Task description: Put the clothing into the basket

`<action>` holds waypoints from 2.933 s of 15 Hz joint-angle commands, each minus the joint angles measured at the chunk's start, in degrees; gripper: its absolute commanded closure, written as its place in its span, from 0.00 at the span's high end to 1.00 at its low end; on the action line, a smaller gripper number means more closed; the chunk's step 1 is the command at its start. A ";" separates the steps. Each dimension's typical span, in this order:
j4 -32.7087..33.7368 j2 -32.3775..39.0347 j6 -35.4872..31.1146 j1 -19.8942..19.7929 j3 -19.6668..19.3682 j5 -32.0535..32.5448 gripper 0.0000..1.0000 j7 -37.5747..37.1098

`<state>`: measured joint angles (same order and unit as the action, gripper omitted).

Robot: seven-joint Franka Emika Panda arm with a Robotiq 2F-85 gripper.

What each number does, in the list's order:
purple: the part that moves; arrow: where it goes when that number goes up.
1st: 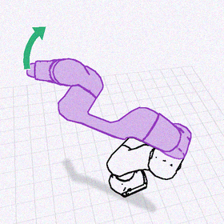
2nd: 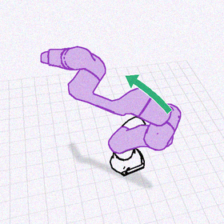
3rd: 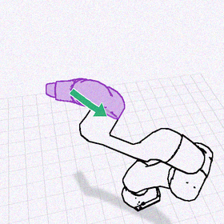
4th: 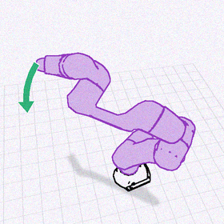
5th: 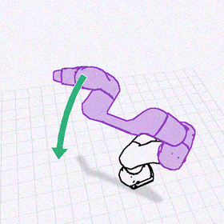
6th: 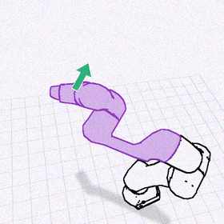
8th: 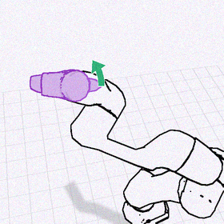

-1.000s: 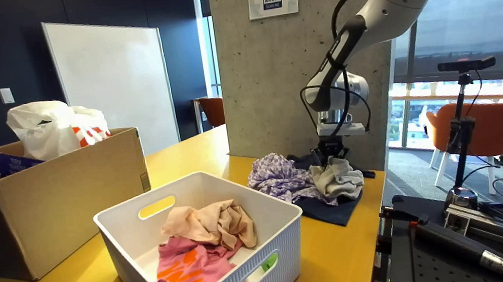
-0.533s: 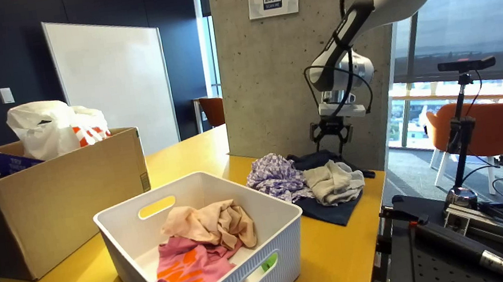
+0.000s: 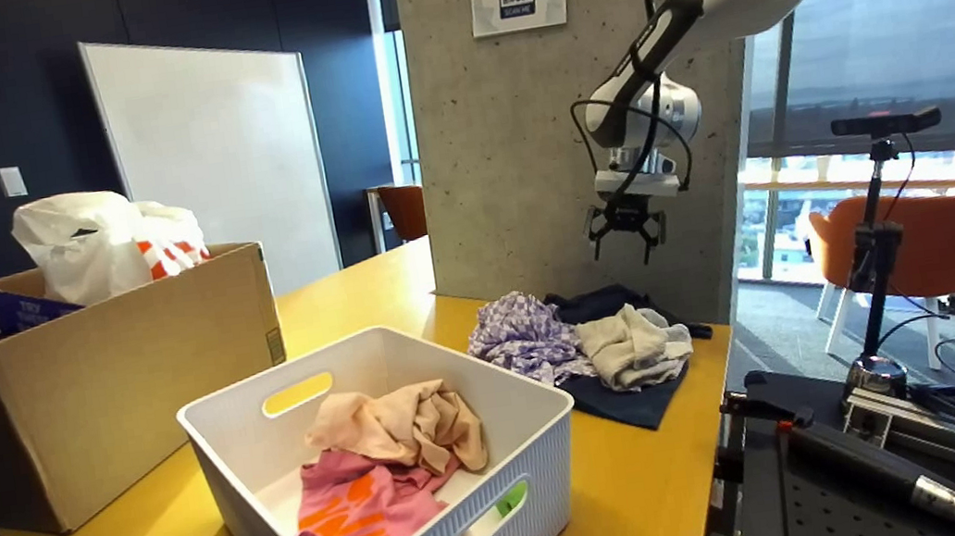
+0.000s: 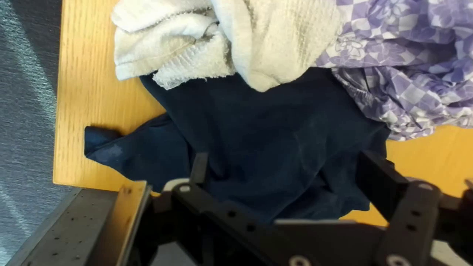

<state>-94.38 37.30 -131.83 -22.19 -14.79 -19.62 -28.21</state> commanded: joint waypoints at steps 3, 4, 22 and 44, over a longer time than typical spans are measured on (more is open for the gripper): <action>4.98 6.29 -1.37 4.97 -2.80 1.44 1.00 -14.77; 3.38 5.94 -4.33 6.32 -3.57 1.78 1.00 -17.63; 19.71 24.36 -7.32 9.32 -10.38 14.19 1.00 -39.33; 6.16 8.86 -13.20 20.44 -12.51 14.18 0.01 -33.38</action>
<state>-77.05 55.50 -140.28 -5.19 -29.88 -4.95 -66.20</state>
